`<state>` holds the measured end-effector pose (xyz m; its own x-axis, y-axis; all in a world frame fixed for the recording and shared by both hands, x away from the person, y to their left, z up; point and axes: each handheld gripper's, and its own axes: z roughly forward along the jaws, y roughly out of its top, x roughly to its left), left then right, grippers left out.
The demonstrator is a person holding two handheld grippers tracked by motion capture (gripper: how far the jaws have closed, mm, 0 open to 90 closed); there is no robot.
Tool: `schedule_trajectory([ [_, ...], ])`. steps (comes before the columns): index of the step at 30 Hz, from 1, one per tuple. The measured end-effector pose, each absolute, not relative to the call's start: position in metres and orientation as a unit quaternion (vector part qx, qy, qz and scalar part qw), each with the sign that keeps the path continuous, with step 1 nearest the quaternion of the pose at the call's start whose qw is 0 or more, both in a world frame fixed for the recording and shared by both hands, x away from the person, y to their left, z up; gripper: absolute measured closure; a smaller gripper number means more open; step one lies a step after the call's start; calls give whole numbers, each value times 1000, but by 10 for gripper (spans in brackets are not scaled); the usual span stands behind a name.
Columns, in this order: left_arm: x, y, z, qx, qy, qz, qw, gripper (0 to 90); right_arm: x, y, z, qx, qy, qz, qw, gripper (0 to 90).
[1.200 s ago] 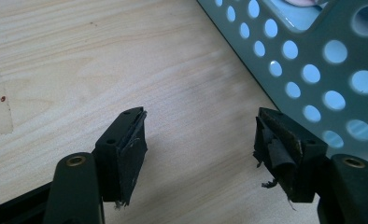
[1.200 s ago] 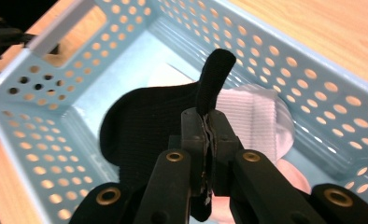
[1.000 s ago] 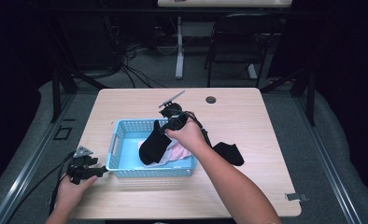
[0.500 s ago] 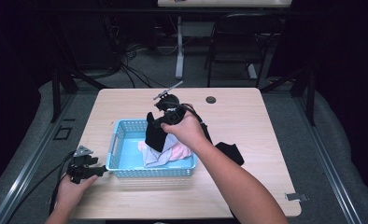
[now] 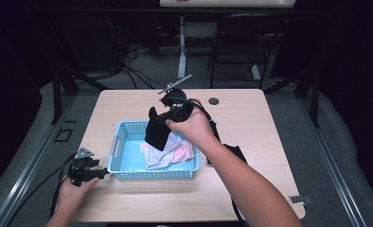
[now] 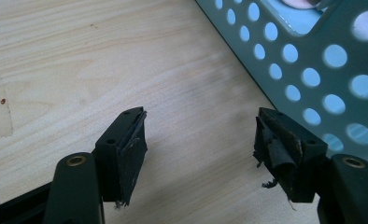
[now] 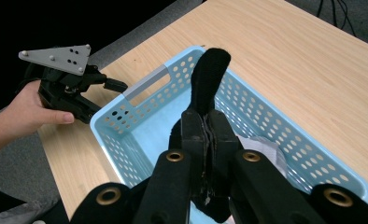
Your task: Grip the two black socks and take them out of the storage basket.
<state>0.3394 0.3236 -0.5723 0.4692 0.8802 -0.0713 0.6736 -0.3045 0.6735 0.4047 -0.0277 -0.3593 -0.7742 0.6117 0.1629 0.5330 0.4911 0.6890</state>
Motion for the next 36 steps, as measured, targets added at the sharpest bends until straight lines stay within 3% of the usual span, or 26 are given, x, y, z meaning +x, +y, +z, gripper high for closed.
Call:
schedule_trajectory([
  [12, 339, 324, -573, 792, 491, 157, 326, 338, 398, -56, -348, 341, 855, 386, 63, 877],
  [24, 337, 326, -573, 792, 492, 159, 324, 338, 379, -118, -332, 369, 836, 396, 90, 877],
  [36, 337, 325, -574, 792, 494, 159, 321, 338, 365, -168, -339, 405, 819, 392, 105, 876],
])
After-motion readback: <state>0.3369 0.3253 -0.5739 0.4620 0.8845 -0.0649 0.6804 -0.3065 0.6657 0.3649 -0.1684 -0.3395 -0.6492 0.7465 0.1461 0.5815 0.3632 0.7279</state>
